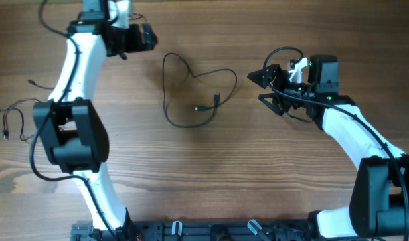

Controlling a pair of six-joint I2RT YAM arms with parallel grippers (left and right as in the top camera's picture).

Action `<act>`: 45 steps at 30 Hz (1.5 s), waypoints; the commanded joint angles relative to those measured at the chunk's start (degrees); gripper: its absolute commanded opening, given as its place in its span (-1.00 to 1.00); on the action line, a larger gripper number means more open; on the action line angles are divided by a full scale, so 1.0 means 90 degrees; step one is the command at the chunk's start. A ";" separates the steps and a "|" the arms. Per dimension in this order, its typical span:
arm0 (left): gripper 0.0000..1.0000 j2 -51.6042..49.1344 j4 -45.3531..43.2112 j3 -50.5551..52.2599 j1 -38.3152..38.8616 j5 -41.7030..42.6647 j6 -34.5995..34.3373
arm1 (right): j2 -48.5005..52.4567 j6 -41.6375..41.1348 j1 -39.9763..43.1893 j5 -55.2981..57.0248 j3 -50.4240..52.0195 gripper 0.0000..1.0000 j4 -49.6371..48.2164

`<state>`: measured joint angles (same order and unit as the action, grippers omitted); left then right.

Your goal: Untangle cables

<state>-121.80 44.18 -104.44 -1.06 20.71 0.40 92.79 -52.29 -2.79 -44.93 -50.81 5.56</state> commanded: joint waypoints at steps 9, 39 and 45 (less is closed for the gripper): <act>1.00 0.0015 0.1037 0.0619 0.1528 -0.1384 -0.1484 | 0.0061 0.0318 0.0007 0.0177 -0.0022 0.93 0.0158; -0.92 0.1489 -0.0865 0.0714 0.1088 -0.2946 -0.1717 | 0.0061 0.0476 0.0007 0.0180 -0.0022 0.93 0.0512; -0.92 0.2810 -0.1328 0.0714 0.0918 -0.4690 -0.1715 | 0.0061 0.0478 0.0007 0.0177 -0.0022 0.94 0.0510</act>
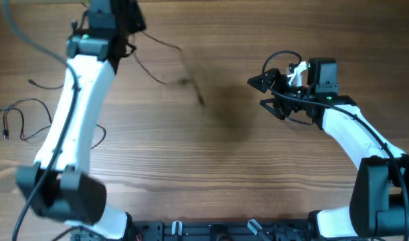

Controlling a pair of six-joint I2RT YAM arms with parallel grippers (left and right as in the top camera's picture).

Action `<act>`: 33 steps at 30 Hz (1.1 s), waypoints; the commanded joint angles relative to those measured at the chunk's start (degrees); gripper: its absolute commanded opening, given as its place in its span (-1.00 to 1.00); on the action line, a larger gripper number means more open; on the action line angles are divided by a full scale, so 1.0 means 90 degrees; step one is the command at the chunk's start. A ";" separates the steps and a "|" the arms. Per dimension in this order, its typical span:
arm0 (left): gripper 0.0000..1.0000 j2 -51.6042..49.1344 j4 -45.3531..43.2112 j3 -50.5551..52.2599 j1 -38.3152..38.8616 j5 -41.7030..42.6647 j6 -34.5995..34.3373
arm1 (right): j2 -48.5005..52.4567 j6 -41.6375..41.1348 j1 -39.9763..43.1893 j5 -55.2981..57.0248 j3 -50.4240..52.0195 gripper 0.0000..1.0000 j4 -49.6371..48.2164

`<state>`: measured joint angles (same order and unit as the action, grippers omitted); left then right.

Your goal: Untangle cables

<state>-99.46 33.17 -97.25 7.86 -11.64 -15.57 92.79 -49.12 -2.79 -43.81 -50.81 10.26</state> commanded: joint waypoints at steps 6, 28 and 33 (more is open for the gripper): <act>-0.92 0.0461 -0.0576 -0.0085 -0.0253 -0.1387 0.0061 | 0.0061 0.0126 0.0007 0.0051 -0.0022 0.94 -0.0002; -0.92 -0.0755 0.1440 -0.0022 -0.0270 -0.1362 -0.2159 | 0.0061 0.0189 0.0007 0.0083 -0.0022 0.94 -0.0010; -0.92 -0.1290 0.1319 -0.0022 -0.0546 -0.1387 -0.2159 | 0.0061 0.0202 0.0007 0.0078 -0.0022 0.95 0.0015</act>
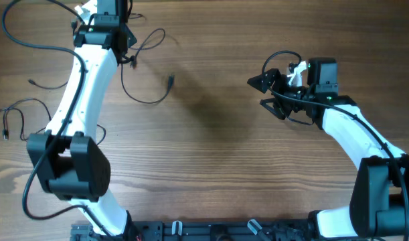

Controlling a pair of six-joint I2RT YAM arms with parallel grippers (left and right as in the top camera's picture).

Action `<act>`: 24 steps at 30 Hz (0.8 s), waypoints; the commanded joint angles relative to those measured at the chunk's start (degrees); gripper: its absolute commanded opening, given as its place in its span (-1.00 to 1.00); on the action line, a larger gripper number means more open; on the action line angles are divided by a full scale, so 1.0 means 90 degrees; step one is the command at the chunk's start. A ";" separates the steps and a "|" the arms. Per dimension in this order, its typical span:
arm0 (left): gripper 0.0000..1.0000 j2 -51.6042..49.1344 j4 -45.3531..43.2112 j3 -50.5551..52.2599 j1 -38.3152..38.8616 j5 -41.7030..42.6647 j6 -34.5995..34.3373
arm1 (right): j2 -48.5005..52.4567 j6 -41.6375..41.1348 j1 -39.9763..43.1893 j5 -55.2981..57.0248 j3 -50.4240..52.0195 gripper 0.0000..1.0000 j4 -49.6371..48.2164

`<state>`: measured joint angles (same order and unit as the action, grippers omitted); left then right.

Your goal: Untangle cables

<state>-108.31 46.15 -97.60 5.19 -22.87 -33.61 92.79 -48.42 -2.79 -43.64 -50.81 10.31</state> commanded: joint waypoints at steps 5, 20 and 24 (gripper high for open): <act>-0.92 -0.0544 -0.0221 0.0017 -0.0877 0.0080 -0.0155 | 0.0061 0.0126 0.0007 0.0063 -0.0022 0.95 0.0007; 1.00 -0.0544 0.0386 0.0017 -0.1042 0.1396 0.1008 | 0.0061 0.0124 0.0007 0.0151 -0.0022 0.93 -0.0097; 1.00 -0.0544 0.1103 0.0017 -0.0954 0.2446 0.1860 | 0.0058 0.0338 0.0010 0.0209 -0.0022 0.82 -0.0245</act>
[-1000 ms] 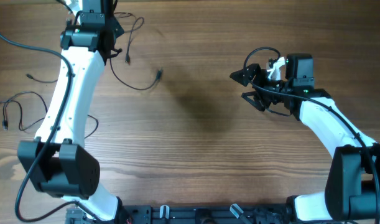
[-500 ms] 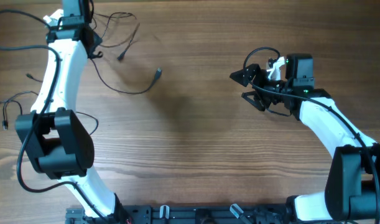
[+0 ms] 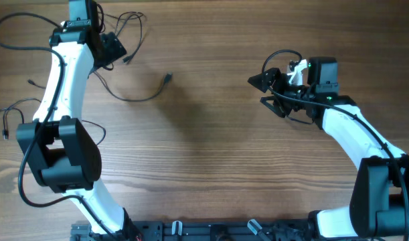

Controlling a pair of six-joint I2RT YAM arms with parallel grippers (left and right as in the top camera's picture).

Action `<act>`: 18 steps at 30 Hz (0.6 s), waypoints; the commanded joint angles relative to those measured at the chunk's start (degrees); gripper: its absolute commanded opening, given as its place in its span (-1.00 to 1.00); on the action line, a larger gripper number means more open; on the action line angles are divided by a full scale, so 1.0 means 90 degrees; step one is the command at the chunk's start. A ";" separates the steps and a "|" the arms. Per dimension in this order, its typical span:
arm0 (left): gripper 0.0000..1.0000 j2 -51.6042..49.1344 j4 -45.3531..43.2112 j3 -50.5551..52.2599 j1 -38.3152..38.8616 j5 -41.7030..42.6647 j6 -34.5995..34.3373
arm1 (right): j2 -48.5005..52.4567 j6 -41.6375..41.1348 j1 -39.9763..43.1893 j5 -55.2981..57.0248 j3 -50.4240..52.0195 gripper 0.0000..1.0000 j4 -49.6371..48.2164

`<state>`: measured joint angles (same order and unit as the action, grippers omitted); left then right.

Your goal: Untangle cables

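A thin black cable (image 3: 127, 99) hangs from my left gripper (image 3: 116, 48) at the table's far left, and the gripper looks shut on it. Loose loops of the cable stick up past the gripper near the top edge (image 3: 132, 19). The rest sweeps down and right over the wood to a small plug (image 3: 169, 78). My right gripper (image 3: 259, 92) stands open at the right, well away from the cable, with nothing between its fingers.
A second thin cable (image 3: 20, 104) with a reddish plug (image 3: 5, 134) lies at the left edge, beside my left arm. Another black lead (image 3: 10, 23) arcs through the top left corner. The arm bases stand along the front edge.
My left gripper has moved a little left and down with the black cable in it. The cable's loops have shifted left, while its plug lies in about the same spot. The right arm has not moved.
The black cable first lay as a tangled loop in the middle of the table, with my left gripper beside its top left. Then it was blurred, pulled up and left. Then it hung from the left gripper at the far left, where it now trails more stretched out.
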<state>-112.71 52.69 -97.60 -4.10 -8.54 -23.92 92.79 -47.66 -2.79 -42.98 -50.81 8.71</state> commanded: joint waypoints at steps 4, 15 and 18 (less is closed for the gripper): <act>0.99 -0.0051 0.1251 0.0017 0.0226 0.0850 0.0809 | -0.0090 0.0695 0.0010 0.0469 -0.0216 0.75 0.0209; 1.00 -0.0049 0.1404 0.0017 0.1846 0.0877 0.0799 | -0.1005 0.3009 0.0007 0.4262 -0.2064 0.99 0.3415; 1.00 -0.0049 0.1341 0.0017 0.2125 0.0874 0.0775 | -0.0993 0.3004 0.0010 0.4512 -0.2062 0.99 0.3395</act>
<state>-112.71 65.08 -97.56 13.28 -1.34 -17.61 84.60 -23.03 -2.79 -8.49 -68.10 39.24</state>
